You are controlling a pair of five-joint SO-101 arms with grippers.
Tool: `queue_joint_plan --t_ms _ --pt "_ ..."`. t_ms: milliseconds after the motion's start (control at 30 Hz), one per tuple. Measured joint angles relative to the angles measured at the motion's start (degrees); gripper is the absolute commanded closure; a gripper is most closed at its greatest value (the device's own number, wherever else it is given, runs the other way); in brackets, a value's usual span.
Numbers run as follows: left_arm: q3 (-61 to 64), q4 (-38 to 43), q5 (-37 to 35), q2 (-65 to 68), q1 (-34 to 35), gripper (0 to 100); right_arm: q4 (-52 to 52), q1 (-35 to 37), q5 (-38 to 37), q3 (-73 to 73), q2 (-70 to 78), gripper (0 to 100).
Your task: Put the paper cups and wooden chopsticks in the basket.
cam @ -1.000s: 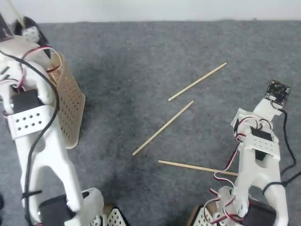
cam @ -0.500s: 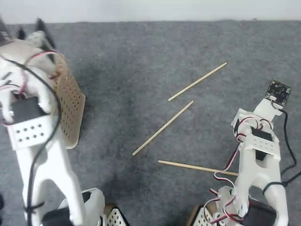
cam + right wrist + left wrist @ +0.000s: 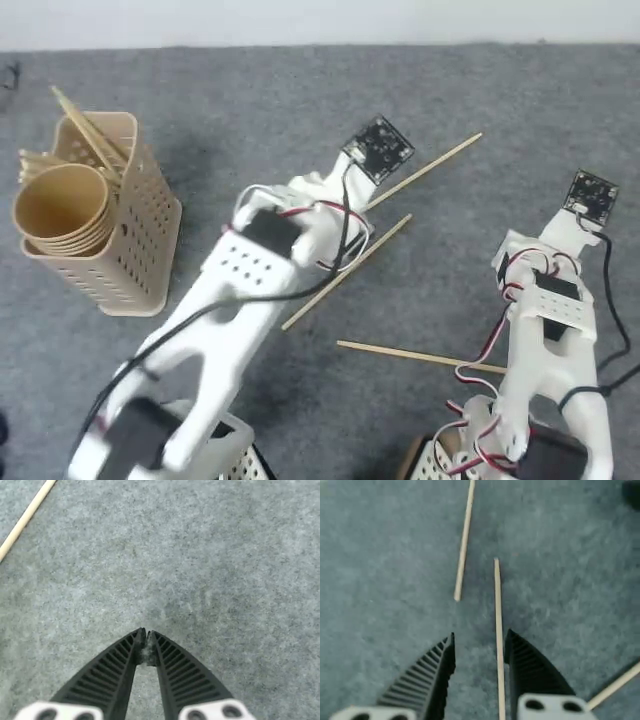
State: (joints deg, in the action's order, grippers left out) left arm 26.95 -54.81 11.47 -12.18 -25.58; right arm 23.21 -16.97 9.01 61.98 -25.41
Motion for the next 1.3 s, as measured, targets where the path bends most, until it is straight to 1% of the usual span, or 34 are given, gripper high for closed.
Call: queue_joint_plan --t_ms 267,367,467,533,667,767,900,1033,1100,1300 --pt "-1.9 0.3 0.0 19.8 -0.2 85 0.0 0.0 0.0 0.0 0.0 99.1" --pt "-3.7 0.3 0.0 25.3 -1.0 85 0.0 0.0 0.0 0.0 0.0 99.1" --pt "-6.0 -0.4 0.0 28.1 -1.7 85 0.0 0.0 0.0 0.0 0.0 99.1" --pt "-8.0 -1.8 0.0 29.5 -1.7 87 0.0 0.0 0.0 0.0 0.0 99.1" --pt "-12.4 -5.6 -0.1 33.3 -2.0 96 0.0 0.0 0.0 0.0 0.0 99.1" --pt "-17.0 -10.1 -0.1 36.8 -2.6 98 0.0 0.0 0.0 0.0 0.0 99.1" --pt "-23.0 -15.5 -0.3 40.4 -2.6 99 0.0 0.0 0.0 0.0 0.0 99.1" --pt "-27.1 -18.3 -2.4 40.3 -2.3 99 0.0 0.0 0.0 0.0 0.0 99.1" --pt "-29.0 -19.4 -3.0 37.5 -2.3 99 0.0 0.0 0.0 0.0 0.0 99.1" --pt "-32.4 -20.5 -3.3 17.8 -2.9 99 0.0 0.0 0.0 0.0 0.0 99.1"
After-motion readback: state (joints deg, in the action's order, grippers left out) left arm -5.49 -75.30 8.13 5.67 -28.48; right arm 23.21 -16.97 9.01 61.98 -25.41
